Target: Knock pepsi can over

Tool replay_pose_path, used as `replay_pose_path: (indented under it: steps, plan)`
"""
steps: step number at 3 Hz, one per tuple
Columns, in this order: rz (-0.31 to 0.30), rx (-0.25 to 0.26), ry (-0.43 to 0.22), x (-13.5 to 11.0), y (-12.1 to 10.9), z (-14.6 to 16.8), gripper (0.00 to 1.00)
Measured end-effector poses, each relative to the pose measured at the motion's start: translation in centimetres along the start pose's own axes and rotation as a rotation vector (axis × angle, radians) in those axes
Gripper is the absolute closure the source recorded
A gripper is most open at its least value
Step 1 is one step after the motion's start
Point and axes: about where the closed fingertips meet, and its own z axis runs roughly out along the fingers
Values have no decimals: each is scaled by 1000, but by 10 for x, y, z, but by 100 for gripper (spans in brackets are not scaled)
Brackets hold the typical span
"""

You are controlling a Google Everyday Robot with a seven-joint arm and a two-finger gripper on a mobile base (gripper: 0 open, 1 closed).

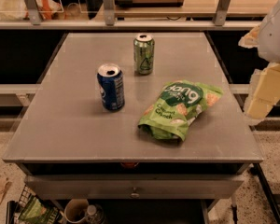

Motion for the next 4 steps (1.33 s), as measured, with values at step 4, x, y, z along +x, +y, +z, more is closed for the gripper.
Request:
replay_pose_path:
  steps: [4]
  plan:
    - [220,-53,-449,13,7,38,0]
